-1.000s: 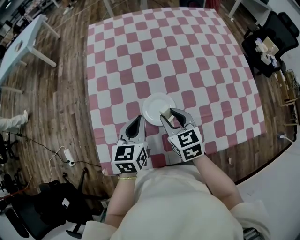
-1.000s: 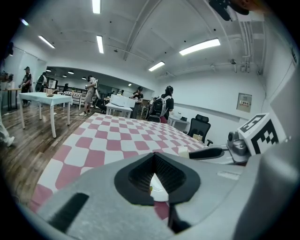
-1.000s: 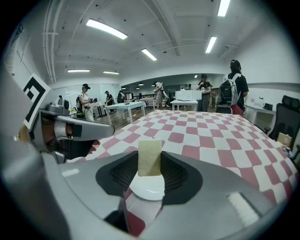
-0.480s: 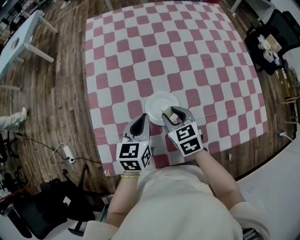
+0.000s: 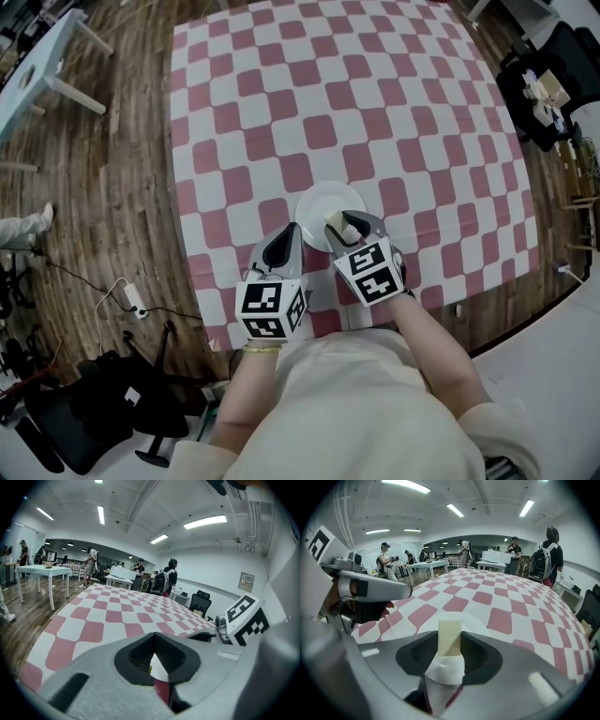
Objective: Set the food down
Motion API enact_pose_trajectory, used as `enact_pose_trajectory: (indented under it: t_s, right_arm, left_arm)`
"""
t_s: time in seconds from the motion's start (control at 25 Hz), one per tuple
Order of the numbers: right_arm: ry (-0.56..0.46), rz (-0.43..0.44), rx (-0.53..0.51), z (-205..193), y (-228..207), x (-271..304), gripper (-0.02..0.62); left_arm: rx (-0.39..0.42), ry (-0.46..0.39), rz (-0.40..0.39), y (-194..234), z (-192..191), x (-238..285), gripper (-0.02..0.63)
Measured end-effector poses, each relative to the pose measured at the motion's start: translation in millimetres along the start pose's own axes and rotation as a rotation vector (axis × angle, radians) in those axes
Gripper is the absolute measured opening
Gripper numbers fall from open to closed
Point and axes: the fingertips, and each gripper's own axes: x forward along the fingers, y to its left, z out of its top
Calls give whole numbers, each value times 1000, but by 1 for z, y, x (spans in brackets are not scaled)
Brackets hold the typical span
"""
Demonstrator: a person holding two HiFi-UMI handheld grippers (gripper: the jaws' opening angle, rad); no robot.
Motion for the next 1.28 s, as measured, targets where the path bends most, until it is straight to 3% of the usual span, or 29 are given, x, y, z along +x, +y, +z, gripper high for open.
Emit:
enact_pose_trajectory:
  t_s: [0.48,1.28]
  right_arm:
    - [68,-1,-18,-8,-1,14,156]
    - [71,-22,-55,-2,-3,22,158]
  left_arm:
    - [-2,22,-3,9,-5,8,5]
    - [-3,31,-18,7,-7,13,5]
